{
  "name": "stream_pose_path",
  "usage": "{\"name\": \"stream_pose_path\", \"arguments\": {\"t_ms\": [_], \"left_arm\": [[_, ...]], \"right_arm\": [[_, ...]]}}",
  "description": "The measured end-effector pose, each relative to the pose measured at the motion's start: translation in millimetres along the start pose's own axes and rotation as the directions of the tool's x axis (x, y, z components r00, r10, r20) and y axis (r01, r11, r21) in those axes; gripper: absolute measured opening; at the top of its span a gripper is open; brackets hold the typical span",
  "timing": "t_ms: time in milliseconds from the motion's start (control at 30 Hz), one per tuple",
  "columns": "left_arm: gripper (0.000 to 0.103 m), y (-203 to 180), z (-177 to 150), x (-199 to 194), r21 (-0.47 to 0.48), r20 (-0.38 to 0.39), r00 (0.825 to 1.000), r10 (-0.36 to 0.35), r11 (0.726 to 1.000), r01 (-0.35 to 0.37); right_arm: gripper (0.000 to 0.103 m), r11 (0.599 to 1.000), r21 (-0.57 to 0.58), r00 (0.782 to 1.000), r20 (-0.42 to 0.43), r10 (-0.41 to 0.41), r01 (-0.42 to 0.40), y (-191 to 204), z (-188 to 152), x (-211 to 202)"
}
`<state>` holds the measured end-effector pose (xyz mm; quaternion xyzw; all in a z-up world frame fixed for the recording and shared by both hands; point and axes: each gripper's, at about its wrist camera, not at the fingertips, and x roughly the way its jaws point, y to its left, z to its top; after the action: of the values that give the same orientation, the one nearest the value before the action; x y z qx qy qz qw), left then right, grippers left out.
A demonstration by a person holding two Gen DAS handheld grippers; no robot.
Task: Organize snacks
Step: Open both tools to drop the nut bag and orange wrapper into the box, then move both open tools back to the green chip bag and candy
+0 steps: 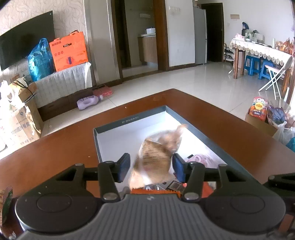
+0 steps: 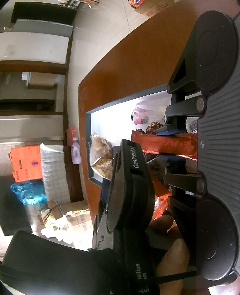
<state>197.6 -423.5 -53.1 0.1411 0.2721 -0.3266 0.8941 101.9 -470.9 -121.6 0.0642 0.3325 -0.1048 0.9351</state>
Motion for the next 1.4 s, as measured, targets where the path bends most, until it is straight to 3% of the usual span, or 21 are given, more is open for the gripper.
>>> {"name": "stream_pose_path", "arguments": {"t_ms": [67,133,200,500,967,1133,1400], "left_arm": [[0.068,-1.7,1.3,-6.5,0.003,0.029,1.000,0.008,1.000,-0.008],[0.081,-1.2,1.6,-15.8,0.008,0.054,0.998,0.025,1.000,-0.025],[0.086,-1.7,3.0,-23.0,0.019,0.077,0.996,0.040,0.999,-0.041],[0.087,8.2,-2.1,-51.0,0.028,0.092,0.995,0.025,0.999,-0.028],[0.087,8.5,-20.1,-75.6,0.003,0.058,0.998,0.008,1.000,-0.008],[0.087,12.4,-23.9,-84.7,-0.054,0.045,0.999,-0.006,0.999,0.008],[0.086,21.1,-29.4,-111.0,-0.061,0.050,0.998,0.026,0.998,-0.023]], "right_arm": [[0.044,1.000,-0.002,1.000,0.014,-0.002,0.002,1.3,0.6,-2.9],[0.050,1.000,-0.006,0.999,0.032,-0.012,0.012,2.2,0.9,-7.5],[0.053,1.000,-0.019,0.999,0.049,-0.016,0.017,3.7,2.2,-11.6],[0.062,0.998,-0.055,0.994,0.106,0.006,0.000,10.1,6.5,-26.9],[0.071,0.997,-0.068,0.996,0.081,-0.035,0.041,8.2,4.3,-29.5],[0.072,0.996,-0.076,0.996,0.071,-0.047,0.052,8.6,3.9,-30.7],[0.072,0.994,-0.091,0.996,0.070,-0.060,0.066,11.9,1.7,-35.7]]}}
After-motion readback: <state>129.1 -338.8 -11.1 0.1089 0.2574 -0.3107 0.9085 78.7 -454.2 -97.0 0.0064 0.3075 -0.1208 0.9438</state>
